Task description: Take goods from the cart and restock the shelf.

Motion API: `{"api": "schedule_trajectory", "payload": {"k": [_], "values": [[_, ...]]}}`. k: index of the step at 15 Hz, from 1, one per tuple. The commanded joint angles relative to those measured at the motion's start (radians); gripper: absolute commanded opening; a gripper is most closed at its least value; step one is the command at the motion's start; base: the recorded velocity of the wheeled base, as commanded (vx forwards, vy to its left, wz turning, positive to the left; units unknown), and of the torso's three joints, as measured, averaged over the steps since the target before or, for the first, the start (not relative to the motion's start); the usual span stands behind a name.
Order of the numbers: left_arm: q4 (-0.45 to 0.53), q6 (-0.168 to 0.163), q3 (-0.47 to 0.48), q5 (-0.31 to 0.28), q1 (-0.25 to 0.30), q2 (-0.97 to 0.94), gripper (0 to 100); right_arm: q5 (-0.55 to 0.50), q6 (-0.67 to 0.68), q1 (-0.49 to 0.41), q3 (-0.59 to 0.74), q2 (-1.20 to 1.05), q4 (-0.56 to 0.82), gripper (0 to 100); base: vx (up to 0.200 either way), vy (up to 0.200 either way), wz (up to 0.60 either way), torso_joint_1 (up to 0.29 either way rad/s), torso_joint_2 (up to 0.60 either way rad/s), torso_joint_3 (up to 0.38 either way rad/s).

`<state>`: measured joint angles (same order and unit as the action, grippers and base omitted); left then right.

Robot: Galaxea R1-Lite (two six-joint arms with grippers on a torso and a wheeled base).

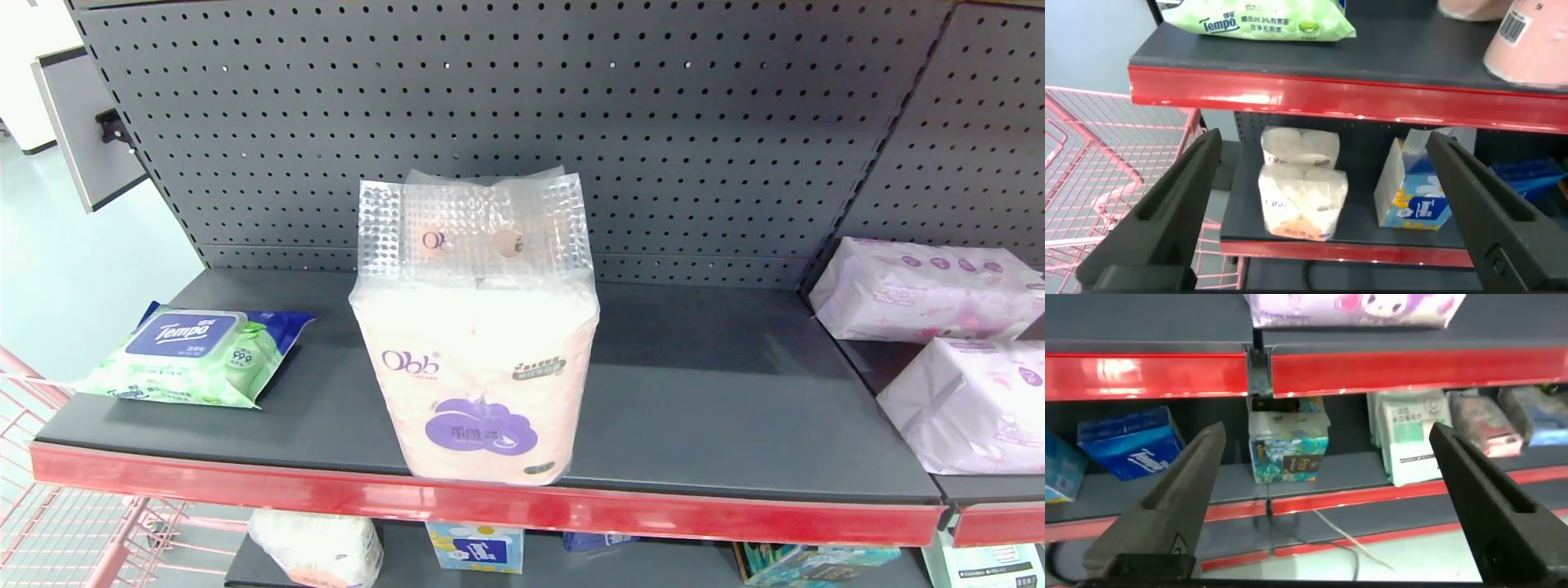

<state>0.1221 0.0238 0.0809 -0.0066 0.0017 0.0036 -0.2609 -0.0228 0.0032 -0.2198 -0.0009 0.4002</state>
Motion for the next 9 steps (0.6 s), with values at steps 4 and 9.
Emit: {"api": "schedule_trajectory", "payload": {"k": [4,9], "values": [[-0.001,0.002,-0.003,-0.001,0.0,-0.004,100,0.02,0.047,0.0,0.131,0.001,-0.256,100,0.0,0.0,0.0,0.0,0.0,0.0],[-0.119,-0.016,-0.079,-0.033,0.0,-0.004,100,0.167,-0.045,0.0,0.204,0.001,-0.431,100,0.0,0.0,0.0,0.0,0.0,0.0]]}}
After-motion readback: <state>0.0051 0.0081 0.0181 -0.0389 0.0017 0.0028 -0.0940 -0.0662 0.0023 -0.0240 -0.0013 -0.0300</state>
